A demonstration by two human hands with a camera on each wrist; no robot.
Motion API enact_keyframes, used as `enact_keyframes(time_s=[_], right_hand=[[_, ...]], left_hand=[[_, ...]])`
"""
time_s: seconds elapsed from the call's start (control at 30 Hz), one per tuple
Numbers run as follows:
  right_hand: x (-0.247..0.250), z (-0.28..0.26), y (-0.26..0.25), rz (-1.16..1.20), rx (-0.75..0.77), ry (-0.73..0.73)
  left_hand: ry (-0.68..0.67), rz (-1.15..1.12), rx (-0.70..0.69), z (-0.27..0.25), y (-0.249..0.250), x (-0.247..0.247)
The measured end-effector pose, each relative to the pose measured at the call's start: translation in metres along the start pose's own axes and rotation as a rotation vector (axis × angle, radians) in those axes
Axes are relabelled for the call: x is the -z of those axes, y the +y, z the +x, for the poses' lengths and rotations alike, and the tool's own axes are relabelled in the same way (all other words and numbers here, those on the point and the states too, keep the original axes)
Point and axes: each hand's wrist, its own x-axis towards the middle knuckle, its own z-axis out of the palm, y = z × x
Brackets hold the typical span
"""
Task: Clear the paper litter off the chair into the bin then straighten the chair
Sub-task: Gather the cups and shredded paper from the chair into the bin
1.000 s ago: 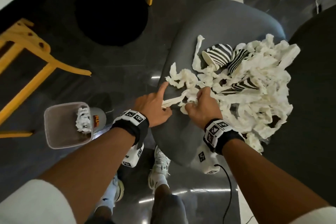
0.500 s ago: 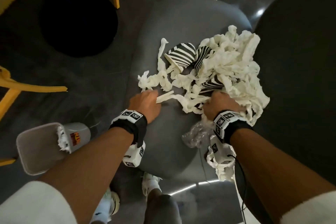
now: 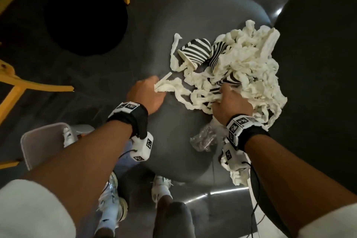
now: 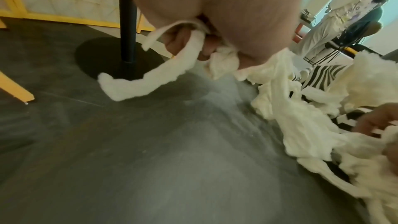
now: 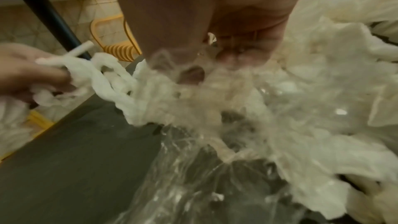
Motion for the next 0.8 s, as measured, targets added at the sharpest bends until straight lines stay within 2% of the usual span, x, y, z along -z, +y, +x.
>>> enact_keyframes(time_s=[0.1, 0.2, 0.27, 0.37, 0.5, 0.57, 0.63, 0.7, 0.77, 0.8], right_hand=[[0.001, -0.012, -0.012, -0.021, 0.09, -0.008], [-0.003, -0.016, -0.019, -0.142, 0.144, -0.115], [-0.008, -0.016, -0.018, -0.253, 0.1, -0.172], [-0.017, -0.019, -0.015, -0.304, -0.032, -0.184], [-0.019, -0.029, -0.022, -0.323, -0.071, -0.174], [-0.011, -0.035, -0.037, -0.302, -0.042, -0.134], [0.002, -0.038, -0.066, -0.236, 0.061, -0.025], [0.015, -0.039, -0.104, -0.16, 0.253, 0.085], [0.023, -0.035, -0.141, -0.153, 0.428, 0.109], [0.024, -0.03, -0.156, -0.178, 0.463, 0.076]], left_hand=[[-0.014, -0.241, 0.042, -0.023, -0.013, 0.015], [0.086, -0.629, 0.199, -0.038, -0.034, 0.039], [0.191, -0.825, 0.334, -0.044, -0.05, 0.058], [0.346, -1.112, 0.503, -0.045, -0.084, 0.081], [0.493, -1.138, 0.573, -0.06, -0.12, 0.101], [0.485, -1.055, 0.532, -0.072, -0.13, 0.101], [0.402, -0.92, 0.449, -0.083, -0.134, 0.097], [0.347, -0.871, 0.399, -0.09, -0.133, 0.092], [0.336, -0.896, 0.395, -0.092, -0.13, 0.088], [0.342, -0.92, 0.412, -0.093, -0.131, 0.086]])
